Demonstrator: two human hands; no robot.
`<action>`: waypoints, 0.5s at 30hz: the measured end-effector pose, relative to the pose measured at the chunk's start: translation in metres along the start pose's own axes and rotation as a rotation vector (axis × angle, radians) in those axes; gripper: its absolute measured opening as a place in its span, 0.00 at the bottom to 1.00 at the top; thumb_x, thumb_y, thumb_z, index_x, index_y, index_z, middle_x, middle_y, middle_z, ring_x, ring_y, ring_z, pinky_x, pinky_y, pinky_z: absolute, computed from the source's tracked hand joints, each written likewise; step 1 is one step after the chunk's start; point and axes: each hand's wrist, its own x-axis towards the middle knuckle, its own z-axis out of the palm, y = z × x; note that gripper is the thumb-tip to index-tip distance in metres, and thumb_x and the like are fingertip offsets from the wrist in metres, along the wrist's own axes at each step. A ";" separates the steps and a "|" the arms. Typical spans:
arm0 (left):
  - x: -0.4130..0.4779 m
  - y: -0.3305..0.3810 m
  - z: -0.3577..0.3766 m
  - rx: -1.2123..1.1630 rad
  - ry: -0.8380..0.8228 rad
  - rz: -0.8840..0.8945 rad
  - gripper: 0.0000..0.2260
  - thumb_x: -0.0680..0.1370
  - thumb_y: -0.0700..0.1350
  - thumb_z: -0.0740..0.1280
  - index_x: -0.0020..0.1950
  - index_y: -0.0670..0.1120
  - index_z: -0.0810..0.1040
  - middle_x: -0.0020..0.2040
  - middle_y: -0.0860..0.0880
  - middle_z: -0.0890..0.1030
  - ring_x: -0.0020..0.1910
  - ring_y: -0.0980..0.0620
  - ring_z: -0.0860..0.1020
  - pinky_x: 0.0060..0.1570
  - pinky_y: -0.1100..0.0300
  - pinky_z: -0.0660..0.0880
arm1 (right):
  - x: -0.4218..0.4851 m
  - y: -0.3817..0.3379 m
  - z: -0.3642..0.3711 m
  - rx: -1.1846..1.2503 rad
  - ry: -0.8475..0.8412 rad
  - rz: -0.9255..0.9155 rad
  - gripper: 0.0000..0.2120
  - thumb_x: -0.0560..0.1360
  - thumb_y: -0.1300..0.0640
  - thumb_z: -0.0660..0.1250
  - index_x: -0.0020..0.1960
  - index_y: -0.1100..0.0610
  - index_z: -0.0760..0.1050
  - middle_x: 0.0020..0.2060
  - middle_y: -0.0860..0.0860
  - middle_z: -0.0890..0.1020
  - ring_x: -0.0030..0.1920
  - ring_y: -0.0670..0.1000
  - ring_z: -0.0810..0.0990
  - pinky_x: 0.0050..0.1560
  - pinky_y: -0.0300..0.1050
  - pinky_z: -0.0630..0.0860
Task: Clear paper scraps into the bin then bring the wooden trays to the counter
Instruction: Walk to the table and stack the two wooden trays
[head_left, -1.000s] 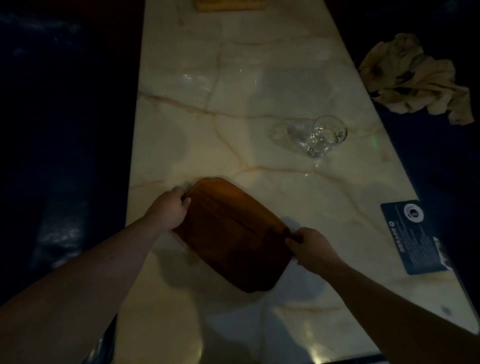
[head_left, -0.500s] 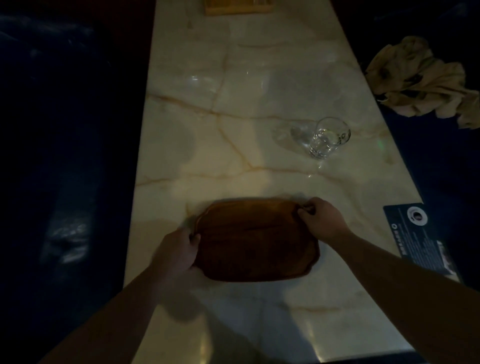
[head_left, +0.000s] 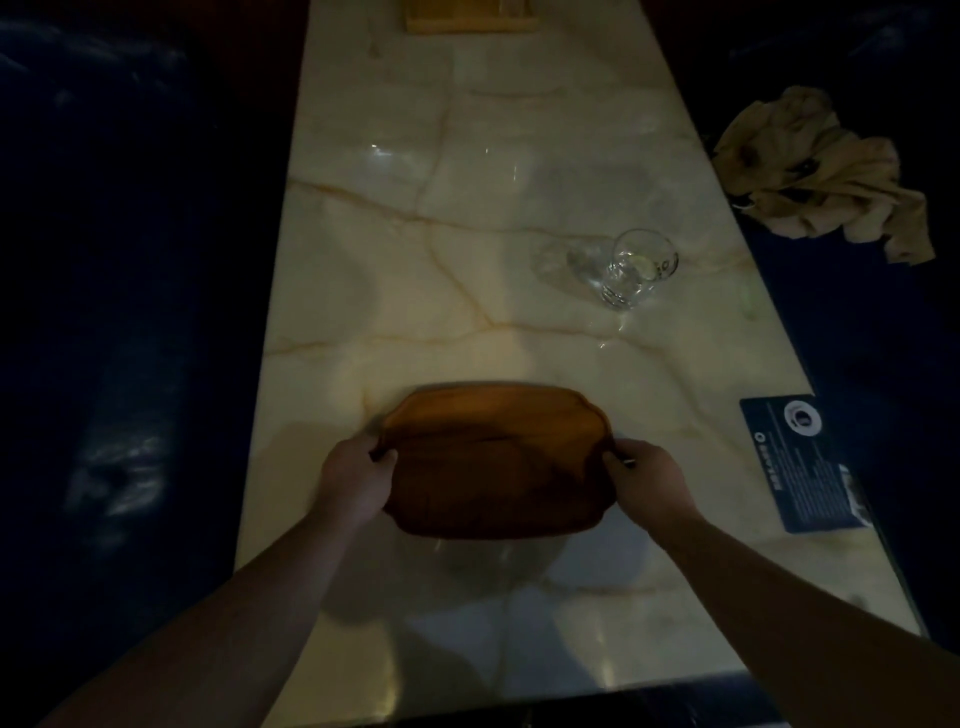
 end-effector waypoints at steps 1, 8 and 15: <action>-0.002 -0.001 0.000 -0.044 0.004 -0.030 0.13 0.77 0.43 0.66 0.58 0.38 0.79 0.58 0.37 0.80 0.56 0.39 0.78 0.57 0.48 0.75 | -0.002 0.001 0.000 0.042 0.010 0.017 0.13 0.78 0.60 0.62 0.59 0.59 0.80 0.53 0.59 0.84 0.52 0.60 0.81 0.54 0.56 0.78; -0.028 0.004 -0.012 -0.257 -0.013 -0.060 0.15 0.79 0.43 0.64 0.64 0.41 0.75 0.63 0.41 0.77 0.61 0.43 0.76 0.63 0.47 0.71 | -0.011 -0.003 -0.019 0.295 0.024 0.068 0.13 0.79 0.61 0.61 0.60 0.58 0.80 0.53 0.56 0.84 0.51 0.55 0.82 0.56 0.53 0.78; -0.075 0.036 -0.043 -0.443 0.170 -0.106 0.16 0.80 0.42 0.62 0.67 0.40 0.71 0.68 0.39 0.73 0.61 0.42 0.74 0.61 0.54 0.71 | -0.011 -0.034 -0.058 0.161 -0.033 -0.241 0.13 0.79 0.57 0.61 0.60 0.57 0.79 0.46 0.53 0.83 0.46 0.53 0.81 0.48 0.48 0.76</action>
